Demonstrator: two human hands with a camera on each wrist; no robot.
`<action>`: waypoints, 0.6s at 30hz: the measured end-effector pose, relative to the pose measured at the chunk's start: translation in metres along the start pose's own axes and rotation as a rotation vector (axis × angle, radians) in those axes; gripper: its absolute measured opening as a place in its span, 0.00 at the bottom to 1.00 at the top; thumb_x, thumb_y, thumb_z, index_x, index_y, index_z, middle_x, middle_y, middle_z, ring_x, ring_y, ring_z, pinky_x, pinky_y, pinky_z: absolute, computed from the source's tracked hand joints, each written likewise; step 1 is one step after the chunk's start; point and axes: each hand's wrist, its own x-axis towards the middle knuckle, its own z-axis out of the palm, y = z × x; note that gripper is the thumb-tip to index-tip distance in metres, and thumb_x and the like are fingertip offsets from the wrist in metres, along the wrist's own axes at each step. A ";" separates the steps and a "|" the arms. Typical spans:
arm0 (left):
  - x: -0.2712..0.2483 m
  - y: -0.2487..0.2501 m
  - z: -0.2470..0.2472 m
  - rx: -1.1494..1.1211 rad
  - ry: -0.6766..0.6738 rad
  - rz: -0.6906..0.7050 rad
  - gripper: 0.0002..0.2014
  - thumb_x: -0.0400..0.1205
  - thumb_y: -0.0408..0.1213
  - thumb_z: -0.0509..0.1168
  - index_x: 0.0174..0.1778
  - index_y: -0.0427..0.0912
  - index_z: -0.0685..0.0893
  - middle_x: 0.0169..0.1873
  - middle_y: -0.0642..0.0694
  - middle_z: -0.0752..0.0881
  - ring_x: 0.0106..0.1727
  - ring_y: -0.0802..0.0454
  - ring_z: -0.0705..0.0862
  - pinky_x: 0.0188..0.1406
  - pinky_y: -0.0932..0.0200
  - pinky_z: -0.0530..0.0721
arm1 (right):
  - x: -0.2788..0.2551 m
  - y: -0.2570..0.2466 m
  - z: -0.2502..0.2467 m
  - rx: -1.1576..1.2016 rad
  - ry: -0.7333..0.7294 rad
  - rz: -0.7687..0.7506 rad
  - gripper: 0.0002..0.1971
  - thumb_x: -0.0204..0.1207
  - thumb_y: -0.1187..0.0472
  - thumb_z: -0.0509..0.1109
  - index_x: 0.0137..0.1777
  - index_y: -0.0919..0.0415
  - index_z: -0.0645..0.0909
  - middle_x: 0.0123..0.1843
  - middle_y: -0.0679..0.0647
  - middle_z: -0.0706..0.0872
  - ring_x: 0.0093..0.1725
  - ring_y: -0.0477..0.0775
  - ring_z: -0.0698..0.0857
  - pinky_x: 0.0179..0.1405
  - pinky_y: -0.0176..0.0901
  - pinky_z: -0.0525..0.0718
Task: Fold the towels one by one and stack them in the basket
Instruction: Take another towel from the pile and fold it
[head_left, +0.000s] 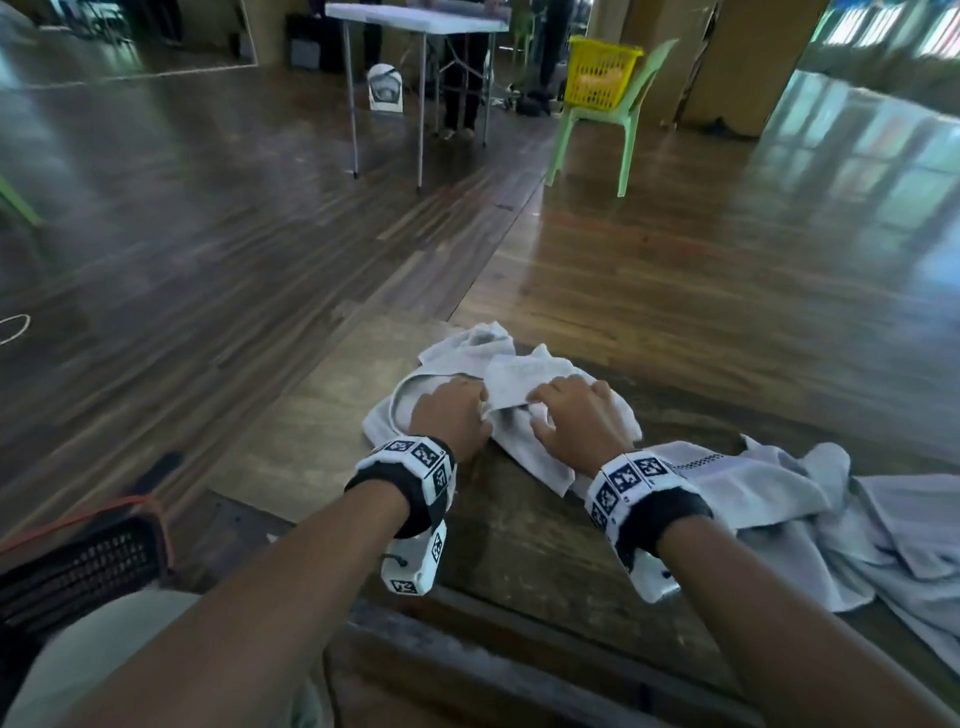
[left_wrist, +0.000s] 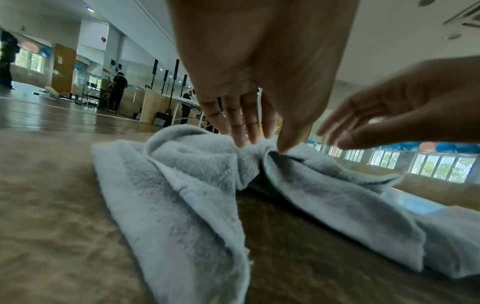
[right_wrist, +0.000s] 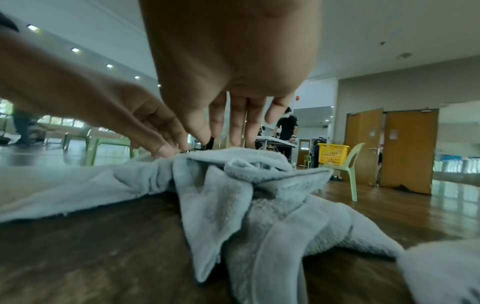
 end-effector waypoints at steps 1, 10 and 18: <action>0.006 -0.003 0.007 -0.007 0.009 0.009 0.06 0.75 0.40 0.63 0.42 0.42 0.81 0.44 0.44 0.86 0.46 0.44 0.83 0.44 0.50 0.82 | 0.007 0.000 0.007 -0.025 0.012 -0.031 0.15 0.74 0.55 0.66 0.60 0.52 0.82 0.59 0.52 0.85 0.62 0.58 0.79 0.58 0.54 0.71; 0.014 -0.014 0.030 0.052 0.269 0.196 0.10 0.79 0.44 0.59 0.38 0.44 0.81 0.36 0.47 0.83 0.38 0.46 0.80 0.35 0.51 0.76 | 0.026 0.003 0.033 -0.137 0.102 -0.075 0.04 0.70 0.54 0.71 0.38 0.52 0.84 0.41 0.50 0.87 0.46 0.57 0.83 0.45 0.51 0.74; -0.008 0.022 -0.024 -0.034 0.258 0.196 0.03 0.80 0.38 0.60 0.46 0.49 0.79 0.41 0.54 0.86 0.46 0.52 0.82 0.55 0.55 0.65 | 0.000 0.004 -0.048 -0.049 0.321 -0.125 0.07 0.71 0.53 0.66 0.33 0.49 0.80 0.30 0.41 0.86 0.36 0.50 0.83 0.48 0.48 0.60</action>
